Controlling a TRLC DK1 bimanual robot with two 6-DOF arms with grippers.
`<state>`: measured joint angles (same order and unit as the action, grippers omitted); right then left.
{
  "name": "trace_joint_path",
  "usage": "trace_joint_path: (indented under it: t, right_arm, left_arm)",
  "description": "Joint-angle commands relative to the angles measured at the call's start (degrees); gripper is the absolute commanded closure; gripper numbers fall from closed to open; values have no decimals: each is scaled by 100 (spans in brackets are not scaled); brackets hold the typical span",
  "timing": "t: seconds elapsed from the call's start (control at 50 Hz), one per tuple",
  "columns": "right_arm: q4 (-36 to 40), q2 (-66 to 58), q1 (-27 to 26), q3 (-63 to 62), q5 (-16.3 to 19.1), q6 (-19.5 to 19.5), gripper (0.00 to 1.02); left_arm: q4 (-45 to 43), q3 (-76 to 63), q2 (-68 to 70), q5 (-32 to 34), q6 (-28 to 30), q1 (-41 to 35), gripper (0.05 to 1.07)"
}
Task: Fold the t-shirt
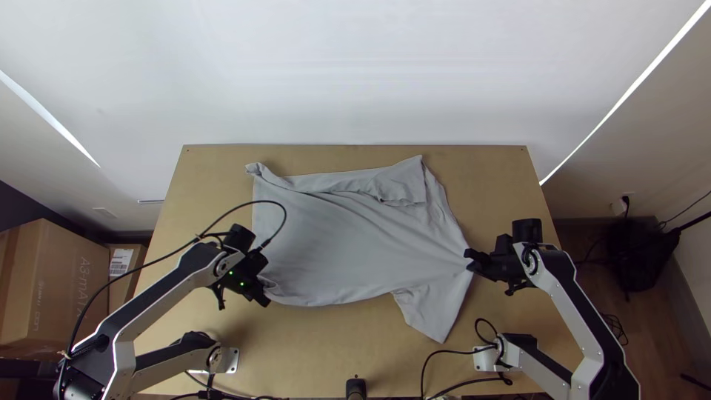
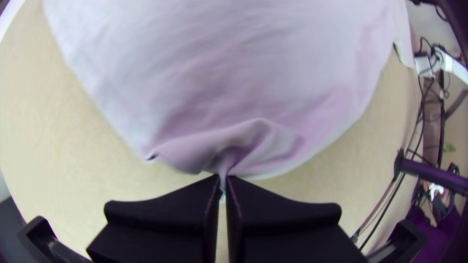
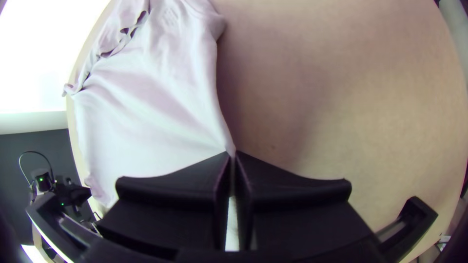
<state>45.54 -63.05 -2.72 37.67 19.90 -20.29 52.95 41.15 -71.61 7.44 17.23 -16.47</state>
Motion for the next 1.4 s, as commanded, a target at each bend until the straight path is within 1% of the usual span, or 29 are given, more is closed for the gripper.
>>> trace_joint_path:
  t: [0.0,0.06,0.12,0.2,0.24,0.32,0.4,0.48,0.6,0.64,0.68,0.78,0.9,1.06,1.14,1.24,1.32,1.38]
  right_arm:
    - [52,135,-290,91,-127,166,100]
    - [52,161,-440,127,-127,280,100]
    - [43,205,-466,144,-162,298,100]
    - [-63,337,-484,153,-259,307,100]
    - [-151,434,-484,153,-311,307,100]
    - [-458,697,-413,170,-294,298,100]
    - [-634,908,-132,364,-294,307,100]
    - [-775,987,175,751,-311,307,100]
    - [-1029,829,536,1612,-434,316,100]
    - [-1153,697,571,1946,-514,324,100]
    - [-1240,530,580,2280,-522,351,100]
    - [-1328,38,571,3211,-557,526,100]
    - [-1460,-419,580,4205,-610,702,100]
    - [-1724,-885,606,5382,-786,869,100]
    - [-2058,-973,597,5778,-935,896,100]
    - [-2638,-955,606,6103,-1208,878,100]
    - [-2884,-858,606,6402,-1296,852,100]
    - [-2928,-700,615,6630,-1322,702,100]
  left_arm:
    - [-57,43,16,73,131,539,105]
    - [-65,95,42,179,149,847,105]
    - [-118,148,121,214,140,1102,105]
    - [-382,218,262,223,-10,1471,105]
    - [-505,271,315,240,-273,1603,105]
    - [-830,438,420,240,-792,1805,105]
    - [-1226,719,631,214,-1618,1823,105]
    - [-1349,1115,851,179,-2163,1823,105]
    - [-1410,1897,965,-103,-2620,1761,105]
    - [-1401,2214,974,-155,-2673,1752,105]
    - [-1436,2539,983,-358,-2743,1752,105]
    - [-1472,3303,833,-612,-2725,1814,105]
    - [-1498,4226,587,-700,-2620,1998,105]
    - [-1516,5413,174,-700,-2523,2297,105]
    - [-1621,5914,33,-700,-2523,2447,105]
    - [-1806,6511,-54,-700,-2532,2552,105]
    - [-1893,6977,-54,-700,-2558,2623,105]
    - [-1920,7232,25,-700,-2567,2693,105]
